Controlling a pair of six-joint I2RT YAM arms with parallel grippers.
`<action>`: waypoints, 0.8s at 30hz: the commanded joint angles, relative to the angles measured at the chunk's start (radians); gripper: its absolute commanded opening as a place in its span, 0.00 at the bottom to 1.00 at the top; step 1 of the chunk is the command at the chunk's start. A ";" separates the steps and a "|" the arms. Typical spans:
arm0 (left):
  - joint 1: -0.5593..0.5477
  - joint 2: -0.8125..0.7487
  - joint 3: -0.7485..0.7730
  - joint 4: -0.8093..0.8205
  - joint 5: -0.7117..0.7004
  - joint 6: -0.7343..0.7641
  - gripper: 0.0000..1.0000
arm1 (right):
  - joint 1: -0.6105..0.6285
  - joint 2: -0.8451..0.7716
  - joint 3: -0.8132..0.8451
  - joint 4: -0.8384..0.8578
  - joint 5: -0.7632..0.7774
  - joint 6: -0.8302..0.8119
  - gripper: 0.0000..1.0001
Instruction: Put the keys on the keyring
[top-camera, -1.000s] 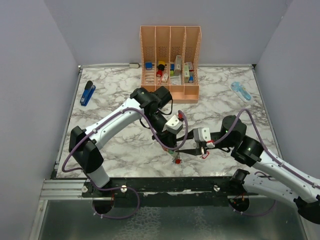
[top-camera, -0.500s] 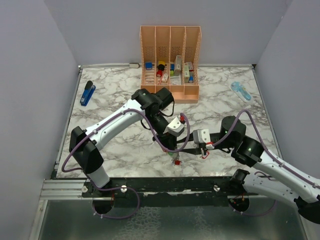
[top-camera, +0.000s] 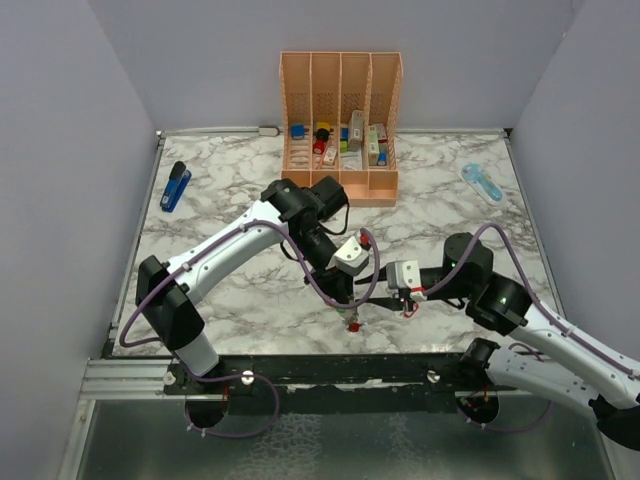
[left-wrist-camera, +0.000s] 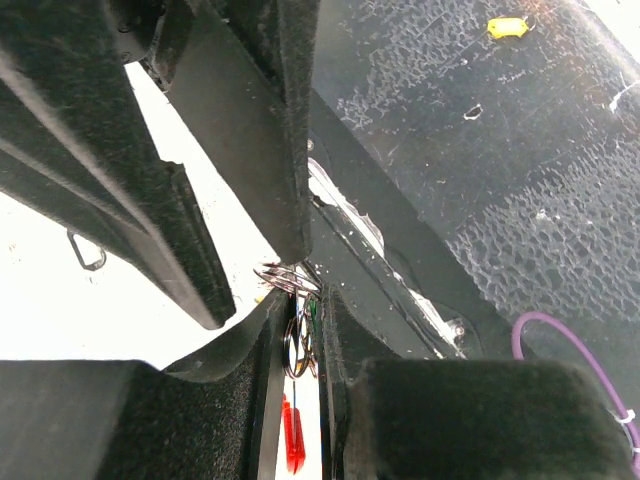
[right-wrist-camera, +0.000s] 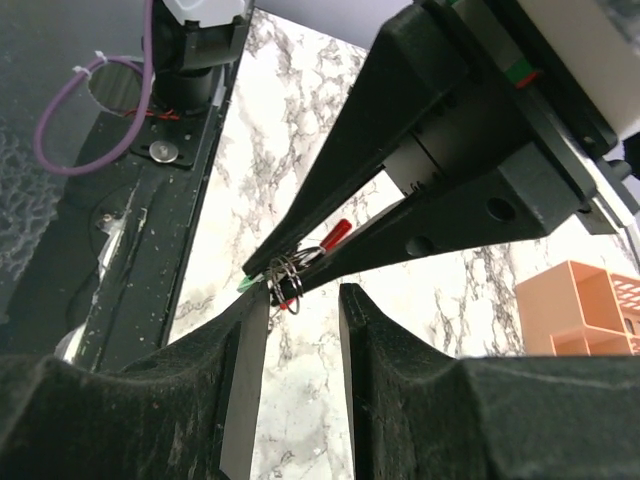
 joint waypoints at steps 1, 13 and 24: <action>-0.017 -0.041 -0.001 -0.015 0.027 -0.006 0.00 | 0.002 -0.021 0.005 -0.008 0.043 -0.025 0.35; -0.033 -0.039 -0.010 -0.015 0.023 -0.010 0.00 | 0.002 0.010 0.018 -0.027 0.036 -0.041 0.29; -0.039 -0.038 -0.014 -0.014 0.014 -0.007 0.00 | 0.002 0.026 0.039 -0.055 0.019 -0.052 0.29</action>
